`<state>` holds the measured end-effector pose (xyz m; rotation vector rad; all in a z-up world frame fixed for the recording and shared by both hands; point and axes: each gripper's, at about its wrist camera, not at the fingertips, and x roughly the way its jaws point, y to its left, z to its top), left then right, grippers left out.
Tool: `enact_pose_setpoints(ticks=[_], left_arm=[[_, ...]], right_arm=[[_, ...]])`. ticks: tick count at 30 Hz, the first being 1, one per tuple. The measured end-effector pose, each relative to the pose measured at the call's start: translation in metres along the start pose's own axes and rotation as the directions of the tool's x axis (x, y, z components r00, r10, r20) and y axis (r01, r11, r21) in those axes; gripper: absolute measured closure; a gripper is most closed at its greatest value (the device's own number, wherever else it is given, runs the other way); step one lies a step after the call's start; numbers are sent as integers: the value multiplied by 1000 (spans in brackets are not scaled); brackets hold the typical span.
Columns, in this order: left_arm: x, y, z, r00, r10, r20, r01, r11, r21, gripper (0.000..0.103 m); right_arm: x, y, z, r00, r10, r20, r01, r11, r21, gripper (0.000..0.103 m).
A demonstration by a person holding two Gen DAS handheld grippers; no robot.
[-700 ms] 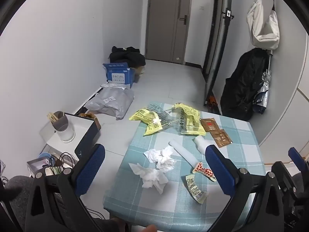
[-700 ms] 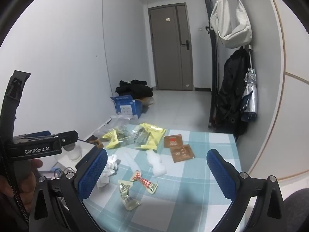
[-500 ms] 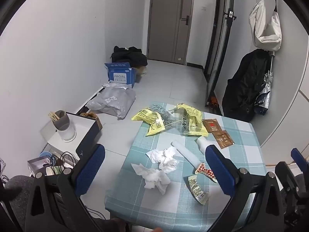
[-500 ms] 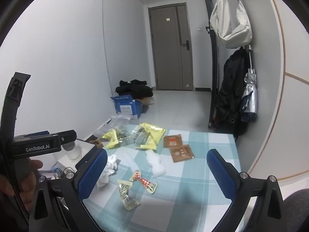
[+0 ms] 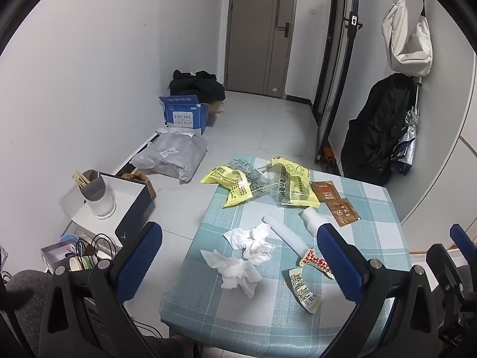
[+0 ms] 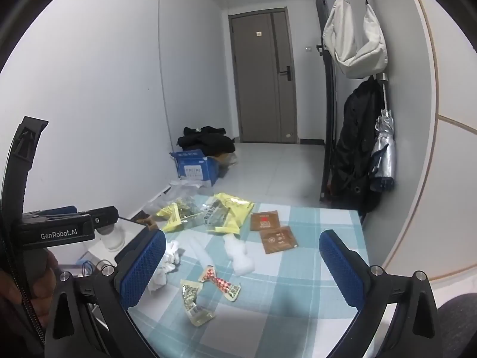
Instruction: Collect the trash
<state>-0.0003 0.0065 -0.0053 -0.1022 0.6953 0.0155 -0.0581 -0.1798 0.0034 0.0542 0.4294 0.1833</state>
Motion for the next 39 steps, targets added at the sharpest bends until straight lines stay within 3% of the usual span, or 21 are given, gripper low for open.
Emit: enact_pose_setpoints(ticks=[39], left_arm=[[2, 0, -2, 999, -33, -28, 33, 999, 8, 1]], right_arm=[[-3, -5, -1, 1000, -9, -1, 9, 1000, -1, 0]])
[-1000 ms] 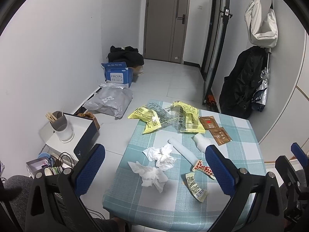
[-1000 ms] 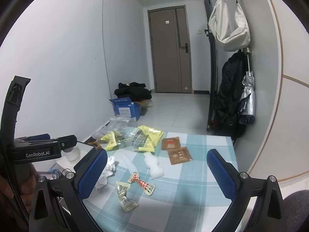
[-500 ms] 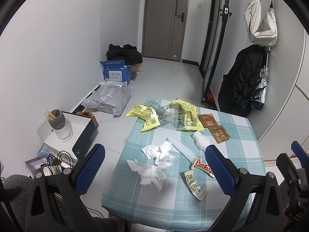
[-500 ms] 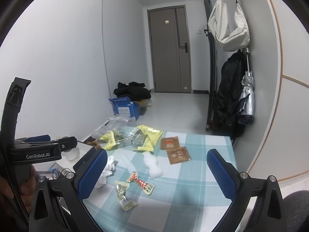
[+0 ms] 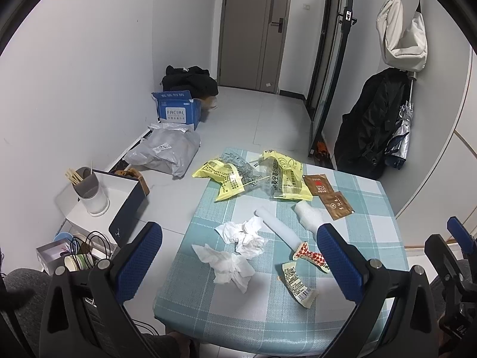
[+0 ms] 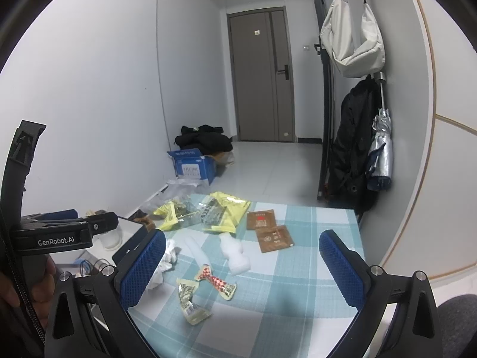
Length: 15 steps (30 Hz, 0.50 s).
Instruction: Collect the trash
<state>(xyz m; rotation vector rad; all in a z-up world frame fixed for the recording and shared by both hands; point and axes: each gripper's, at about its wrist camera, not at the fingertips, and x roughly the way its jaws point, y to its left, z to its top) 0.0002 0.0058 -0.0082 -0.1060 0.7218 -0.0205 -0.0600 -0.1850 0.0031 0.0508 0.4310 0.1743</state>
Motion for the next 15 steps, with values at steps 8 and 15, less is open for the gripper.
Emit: enact_pose_setpoints(ticks=[8, 15], left_arm=[[0, -1, 2, 1000, -11, -16, 12, 1000, 6, 1], [1, -2, 3, 999, -22, -23, 22, 1000, 4, 1]], right_arm=[[0, 0, 1, 1000, -3, 1, 3, 1000, -1, 0], [1, 1, 1, 1000, -11, -1, 11, 1000, -6, 0]])
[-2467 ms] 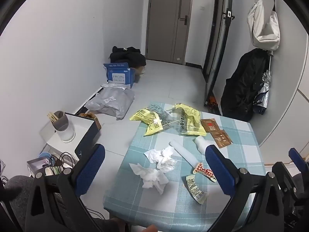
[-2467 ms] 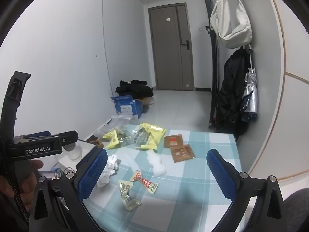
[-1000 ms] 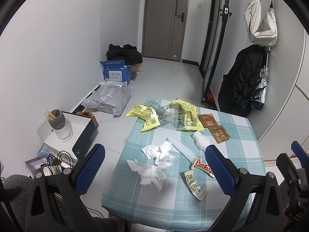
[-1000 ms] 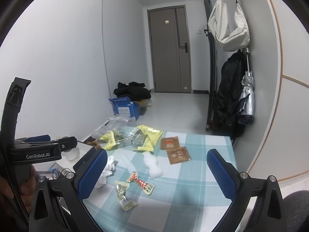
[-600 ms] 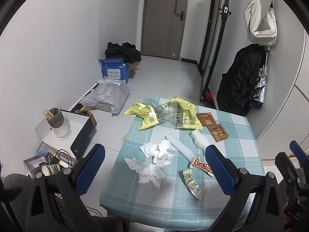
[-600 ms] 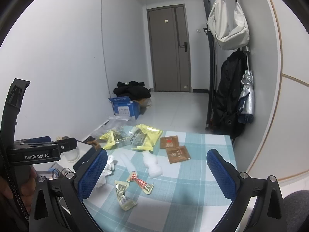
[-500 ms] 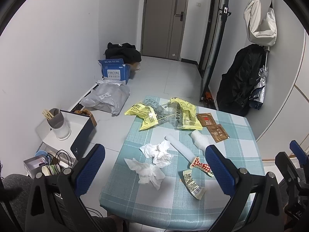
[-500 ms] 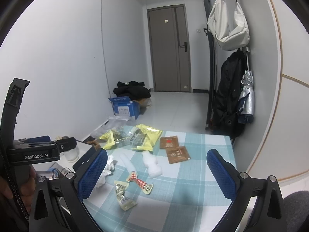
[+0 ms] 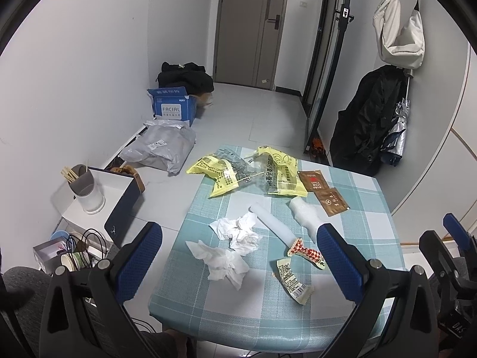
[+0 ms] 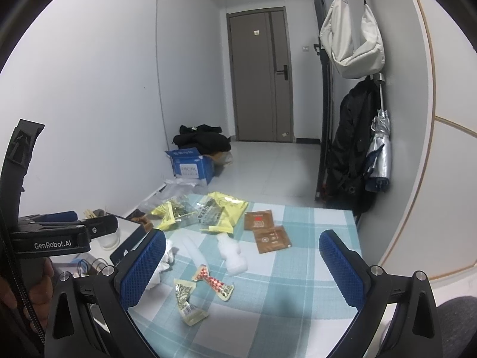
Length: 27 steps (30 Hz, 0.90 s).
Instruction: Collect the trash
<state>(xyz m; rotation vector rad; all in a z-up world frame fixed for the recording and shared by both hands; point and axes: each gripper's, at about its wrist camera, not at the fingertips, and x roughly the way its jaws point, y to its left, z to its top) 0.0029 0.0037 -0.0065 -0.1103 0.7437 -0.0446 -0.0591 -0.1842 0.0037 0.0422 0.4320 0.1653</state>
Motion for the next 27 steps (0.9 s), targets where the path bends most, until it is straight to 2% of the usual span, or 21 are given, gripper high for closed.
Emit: enact_pose_setpoints(ticks=[8, 10, 12, 17, 22, 27], left_arm=[[5, 4, -1, 999, -10, -33, 9, 1000, -27, 1], [9, 5, -2, 998, -31, -56, 29, 999, -31, 1], [20, 10, -2, 989, -92, -118, 86, 995, -58, 1], [44, 26, -9, 966, -130, -226, 100, 985, -138, 1], [62, 39, -18, 951, -89, -297, 54, 991, -124, 1], [79, 51, -26, 931, -62, -359, 24, 994, -110, 4]], right_arm=[[2, -2, 0, 1000, -7, 5, 7, 1000, 7, 0], [5, -3, -1, 1000, -8, -4, 8, 1000, 12, 0], [8, -4, -2, 1000, -2, -14, 2, 1000, 20, 0], [27, -7, -7, 999, 8, -54, -7, 1000, 29, 0], [57, -20, -8, 989, 68, -133, -56, 994, 96, 0], [78, -18, -14, 980, 73, -184, -56, 994, 97, 0]])
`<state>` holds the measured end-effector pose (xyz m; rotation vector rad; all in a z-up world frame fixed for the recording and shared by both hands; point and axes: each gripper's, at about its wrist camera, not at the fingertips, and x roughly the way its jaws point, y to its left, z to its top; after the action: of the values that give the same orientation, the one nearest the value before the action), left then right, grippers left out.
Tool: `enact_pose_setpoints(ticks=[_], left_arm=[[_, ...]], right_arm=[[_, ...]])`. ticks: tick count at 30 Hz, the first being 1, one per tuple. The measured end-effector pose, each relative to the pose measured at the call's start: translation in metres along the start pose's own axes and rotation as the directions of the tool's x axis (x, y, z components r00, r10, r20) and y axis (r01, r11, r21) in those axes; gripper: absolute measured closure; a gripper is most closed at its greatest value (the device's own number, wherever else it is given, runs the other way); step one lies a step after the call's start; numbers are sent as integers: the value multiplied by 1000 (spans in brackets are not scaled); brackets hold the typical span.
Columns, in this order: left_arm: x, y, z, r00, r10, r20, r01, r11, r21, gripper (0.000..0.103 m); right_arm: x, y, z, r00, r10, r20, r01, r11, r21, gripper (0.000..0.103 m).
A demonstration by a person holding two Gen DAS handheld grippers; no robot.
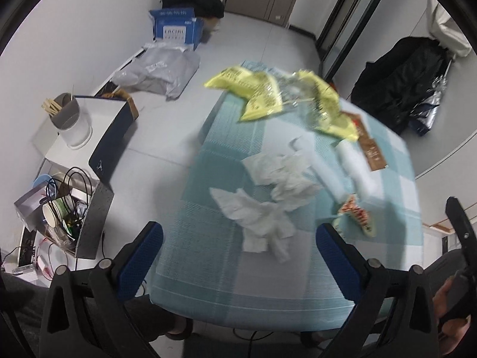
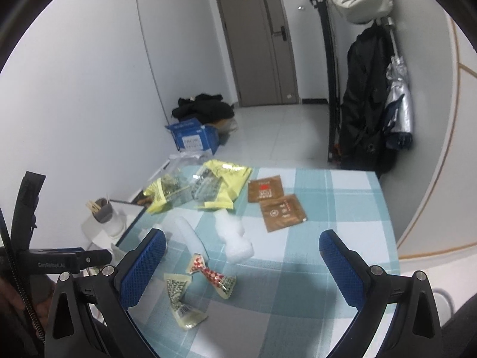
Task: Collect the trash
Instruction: 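Lower the left tool onto the crumpled white tissue and close it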
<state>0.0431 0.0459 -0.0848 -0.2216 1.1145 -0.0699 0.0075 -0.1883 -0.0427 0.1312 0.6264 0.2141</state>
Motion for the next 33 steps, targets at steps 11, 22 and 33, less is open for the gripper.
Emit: enact_pose_setpoints(ticks=[11, 22, 33], left_arm=[[22, -22, 3, 999, 42, -33, -35, 981, 190, 4], [34, -37, -8, 992, 124, -19, -108, 922, 372, 46], [34, -42, -4, 996, 58, -67, -31, 937, 347, 91]], right_arm=[[24, -1, 2, 998, 41, -56, -40, 999, 11, 0], [25, -13, 5, 997, 58, -55, -55, 997, 45, 0], [20, -12, 4, 996, 73, -52, -71, 996, 45, 0]])
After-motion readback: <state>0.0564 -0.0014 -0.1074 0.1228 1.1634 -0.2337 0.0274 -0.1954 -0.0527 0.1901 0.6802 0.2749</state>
